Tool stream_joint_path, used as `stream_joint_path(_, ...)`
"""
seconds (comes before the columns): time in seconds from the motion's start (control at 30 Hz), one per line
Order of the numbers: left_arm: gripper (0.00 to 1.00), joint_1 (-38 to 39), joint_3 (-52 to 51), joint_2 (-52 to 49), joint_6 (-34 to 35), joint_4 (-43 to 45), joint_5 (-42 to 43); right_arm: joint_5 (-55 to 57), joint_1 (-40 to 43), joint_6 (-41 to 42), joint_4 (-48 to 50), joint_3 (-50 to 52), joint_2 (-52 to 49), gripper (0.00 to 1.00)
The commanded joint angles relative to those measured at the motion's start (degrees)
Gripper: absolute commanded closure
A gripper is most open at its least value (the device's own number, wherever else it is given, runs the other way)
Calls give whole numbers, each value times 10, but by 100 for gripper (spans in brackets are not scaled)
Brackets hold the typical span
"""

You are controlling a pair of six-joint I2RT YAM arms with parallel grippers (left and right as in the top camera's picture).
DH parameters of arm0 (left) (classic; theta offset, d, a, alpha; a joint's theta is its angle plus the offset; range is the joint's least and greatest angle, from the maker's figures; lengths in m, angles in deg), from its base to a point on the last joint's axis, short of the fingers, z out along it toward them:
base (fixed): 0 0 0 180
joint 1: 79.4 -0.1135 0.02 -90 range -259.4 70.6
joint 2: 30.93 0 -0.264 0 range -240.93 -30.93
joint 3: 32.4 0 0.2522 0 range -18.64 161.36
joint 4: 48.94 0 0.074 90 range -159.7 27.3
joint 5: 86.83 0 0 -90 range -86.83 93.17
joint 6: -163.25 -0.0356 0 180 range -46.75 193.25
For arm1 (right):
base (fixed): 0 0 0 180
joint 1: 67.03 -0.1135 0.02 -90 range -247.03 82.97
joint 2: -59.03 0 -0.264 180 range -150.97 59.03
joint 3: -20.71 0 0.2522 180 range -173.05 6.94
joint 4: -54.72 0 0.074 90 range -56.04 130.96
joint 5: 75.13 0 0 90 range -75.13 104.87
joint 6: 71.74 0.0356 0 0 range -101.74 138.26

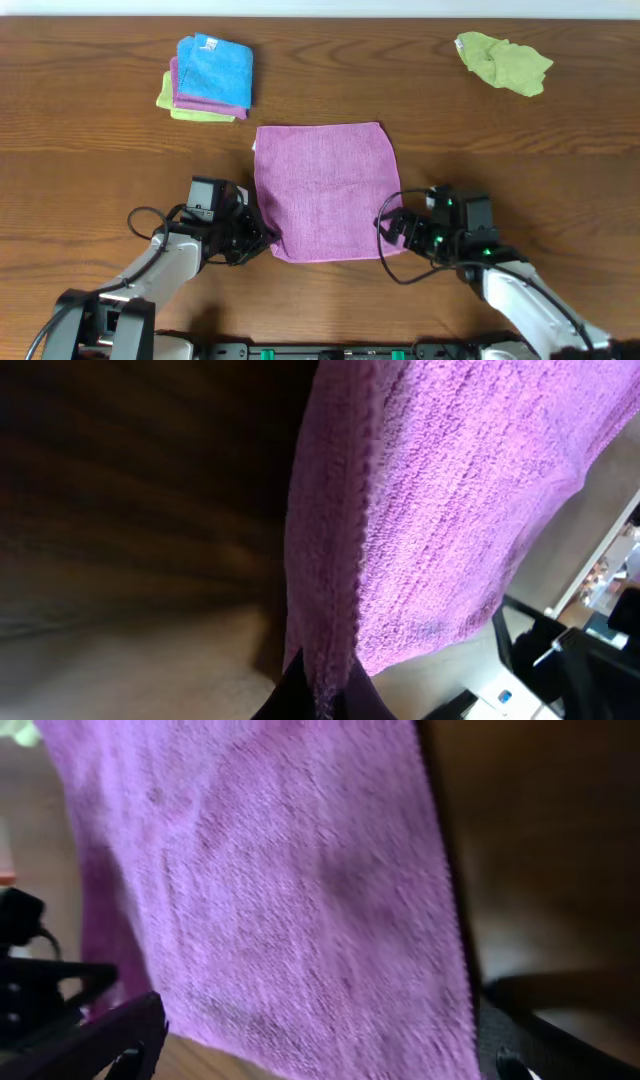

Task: Fold the cloth
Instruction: 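Bring both grippers to the cloth's bottom corners and grasp them, then lift the bottom edge with both grippers and fold it up over the top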

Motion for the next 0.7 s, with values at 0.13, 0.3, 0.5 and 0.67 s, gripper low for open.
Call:
stream_joint_path(0.13,94,-11,-1,-4,-14,-4,25,12,2,17,2,32,-74,15)
stream_joint_path(0.3,94,-37,0,-4,-25,-4,44,12,2,17,3,32,-74,25)
stream_joint_path(0.5,94,-44,0,-4,-29,-4,50,26,-20,17,16,32,-74,31)
stream_joint_path(0.67,94,-44,0,-4,-29,-3,50,39,-36,25,31,32,-79,36)
